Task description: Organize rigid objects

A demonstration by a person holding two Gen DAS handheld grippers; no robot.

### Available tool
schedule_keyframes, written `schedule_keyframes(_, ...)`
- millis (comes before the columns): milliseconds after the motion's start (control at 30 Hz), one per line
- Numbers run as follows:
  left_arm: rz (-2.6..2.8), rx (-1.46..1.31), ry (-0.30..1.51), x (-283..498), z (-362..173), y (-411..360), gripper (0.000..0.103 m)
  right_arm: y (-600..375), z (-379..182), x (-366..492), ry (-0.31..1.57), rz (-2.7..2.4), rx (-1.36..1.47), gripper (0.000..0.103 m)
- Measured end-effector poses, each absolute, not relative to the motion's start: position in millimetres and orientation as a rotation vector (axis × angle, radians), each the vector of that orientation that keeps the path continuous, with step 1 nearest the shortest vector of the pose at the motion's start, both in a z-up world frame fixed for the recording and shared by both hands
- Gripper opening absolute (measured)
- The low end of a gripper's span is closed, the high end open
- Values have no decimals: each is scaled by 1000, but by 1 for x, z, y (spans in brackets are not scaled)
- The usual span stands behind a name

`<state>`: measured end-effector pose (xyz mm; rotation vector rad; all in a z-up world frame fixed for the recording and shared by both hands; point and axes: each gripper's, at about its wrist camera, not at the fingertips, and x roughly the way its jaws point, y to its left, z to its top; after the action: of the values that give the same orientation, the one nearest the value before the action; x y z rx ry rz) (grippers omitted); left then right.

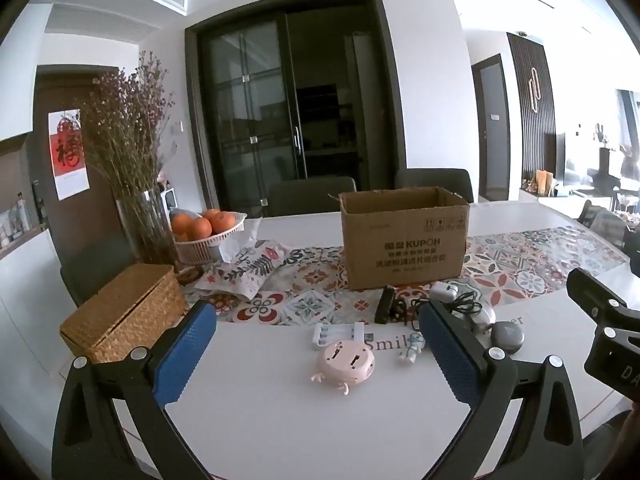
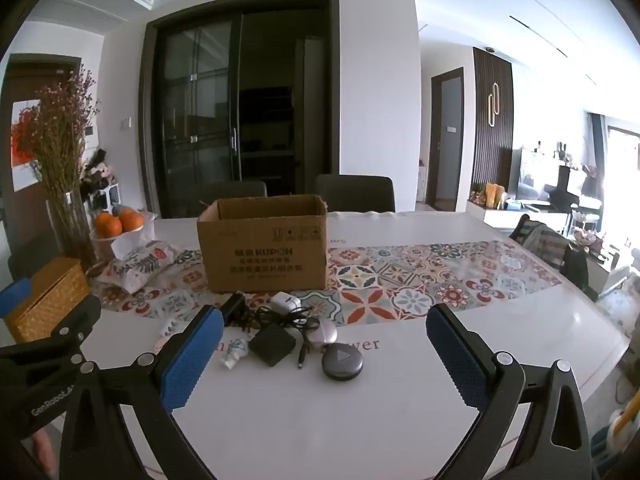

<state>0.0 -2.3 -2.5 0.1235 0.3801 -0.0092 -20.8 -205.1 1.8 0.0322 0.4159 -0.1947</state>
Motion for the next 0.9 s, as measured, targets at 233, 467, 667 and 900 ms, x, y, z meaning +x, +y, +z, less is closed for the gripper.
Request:
schedule_keyframes(233, -9, 121, 378, 0, -2, -1, 103, -205, 1, -21, 415, -195, 33, 103)
schedule_keyframes(467, -11, 121, 381, 0, -1, 0, 103, -205, 0, -22, 415, -194, 33, 103)
schedule_keyframes(667, -11, 121, 383, 0, -1, 0, 103, -205, 1, -22, 414, -194, 33, 103)
schedule_keyframes(900, -11, 122, 382, 0, -1, 0, 103, -205, 1, -21, 415, -194, 33, 103)
